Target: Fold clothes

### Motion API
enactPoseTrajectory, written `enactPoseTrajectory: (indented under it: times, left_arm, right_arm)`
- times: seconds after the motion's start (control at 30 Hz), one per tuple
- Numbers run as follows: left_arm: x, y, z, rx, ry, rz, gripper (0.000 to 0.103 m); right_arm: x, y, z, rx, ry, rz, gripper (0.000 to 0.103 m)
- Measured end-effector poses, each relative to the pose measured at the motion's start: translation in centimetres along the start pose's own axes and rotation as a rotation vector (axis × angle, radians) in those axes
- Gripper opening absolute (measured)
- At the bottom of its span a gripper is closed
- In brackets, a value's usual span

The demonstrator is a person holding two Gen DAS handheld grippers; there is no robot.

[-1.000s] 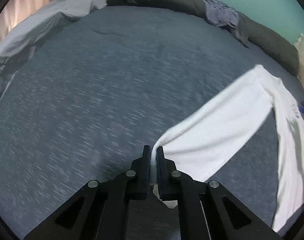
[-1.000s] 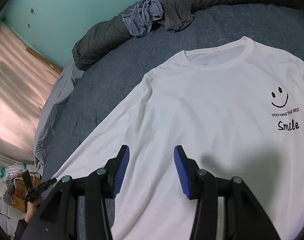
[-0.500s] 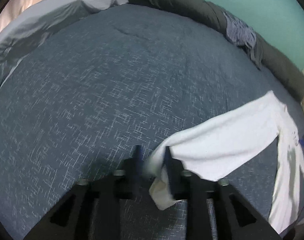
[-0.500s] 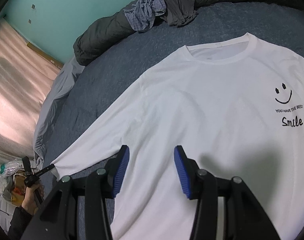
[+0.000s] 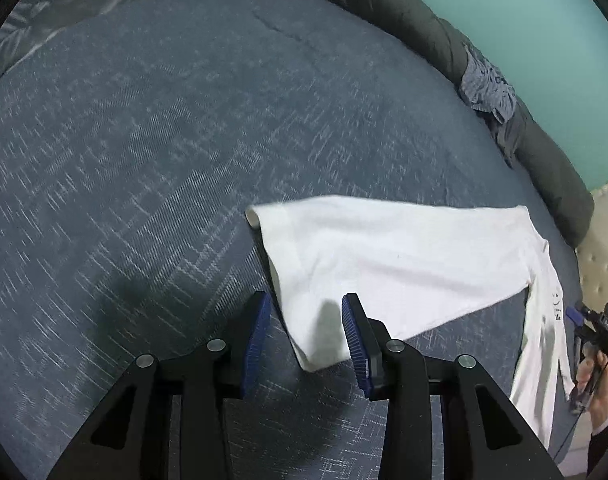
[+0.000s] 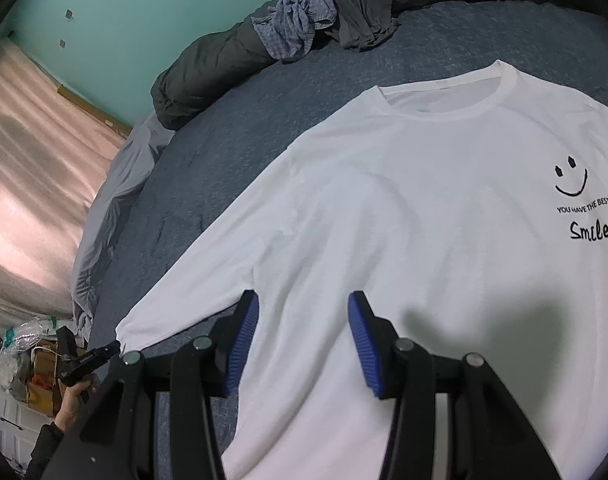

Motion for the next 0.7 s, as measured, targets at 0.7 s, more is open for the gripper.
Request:
enactPoseTrajectory:
  times: [0.7]
  left_arm:
    - [-2.5,-1.9,-1.7,-0.109,0.000,0.033,0.002]
  right_arm:
    - [0.7,-0.1,1.8,0.014,0.020,-0.024,0.047]
Point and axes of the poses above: each gripper's, at about its wrist camera, not at the fingertips, and y roughly the way its jaws point, z to its right, x to its underside, the point moved 1 cm from there along y, roughly the way its jaws point, and after that the axes turned 8 degrees about x, right-handed, at the moved point
